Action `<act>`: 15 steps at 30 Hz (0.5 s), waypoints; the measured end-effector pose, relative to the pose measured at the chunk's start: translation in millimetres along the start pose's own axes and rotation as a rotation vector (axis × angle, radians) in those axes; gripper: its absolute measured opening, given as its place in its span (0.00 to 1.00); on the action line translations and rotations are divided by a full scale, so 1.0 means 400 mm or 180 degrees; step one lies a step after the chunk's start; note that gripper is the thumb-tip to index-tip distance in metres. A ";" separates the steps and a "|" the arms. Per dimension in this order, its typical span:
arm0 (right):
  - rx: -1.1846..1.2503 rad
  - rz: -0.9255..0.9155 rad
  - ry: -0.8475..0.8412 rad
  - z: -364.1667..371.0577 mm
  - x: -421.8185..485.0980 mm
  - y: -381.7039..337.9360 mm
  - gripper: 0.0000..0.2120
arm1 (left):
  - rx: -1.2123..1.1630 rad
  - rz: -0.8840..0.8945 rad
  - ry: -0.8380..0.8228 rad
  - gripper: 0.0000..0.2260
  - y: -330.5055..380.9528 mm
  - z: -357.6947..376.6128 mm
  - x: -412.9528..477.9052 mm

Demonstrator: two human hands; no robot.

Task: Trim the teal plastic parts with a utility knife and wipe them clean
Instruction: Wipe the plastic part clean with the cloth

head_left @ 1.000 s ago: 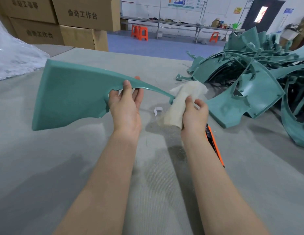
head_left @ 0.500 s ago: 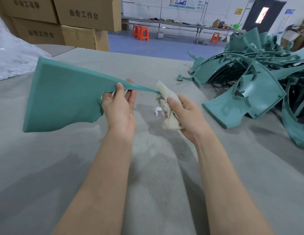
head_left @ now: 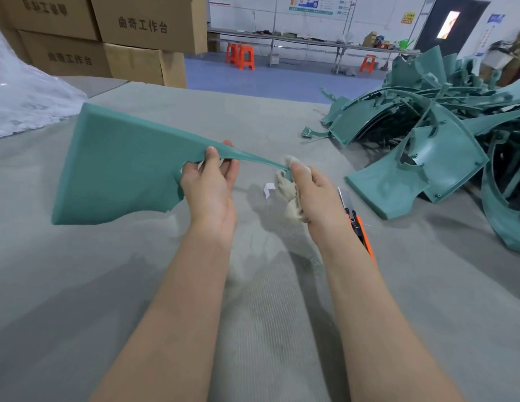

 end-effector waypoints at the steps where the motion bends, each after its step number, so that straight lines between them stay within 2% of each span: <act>1: 0.0103 0.0180 0.0133 -0.008 0.005 0.010 0.13 | 0.0033 -0.0003 -0.0081 0.05 -0.003 0.009 -0.007; 4: 0.0922 0.0842 0.0238 -0.029 0.012 0.044 0.20 | 0.0086 0.0045 -0.0268 0.06 -0.005 0.032 -0.022; 6: 0.1809 0.0999 -0.0008 -0.029 0.010 0.046 0.19 | 0.0042 0.0068 -0.0202 0.05 -0.003 0.029 -0.019; 8: 0.2293 0.1023 -0.0019 -0.042 0.014 0.046 0.17 | -0.0005 0.0112 -0.0036 0.05 0.004 0.012 -0.008; 11: 0.2242 0.1092 -0.0145 -0.046 0.012 0.047 0.13 | -0.0138 0.0198 0.0102 0.04 0.017 -0.004 0.006; 15: 0.1821 0.1162 -0.0963 0.021 -0.011 0.024 0.07 | -0.0195 0.0211 0.0085 0.05 0.016 0.000 0.004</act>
Point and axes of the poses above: each hand's wrist, its own x-axis towards the middle knuckle, its own z-axis out of the palm, y = z × x, the point moved 7 cm from there along x, towards the middle knuckle, and after that the axes turned 14 degrees about z, right-handed, at the moved point
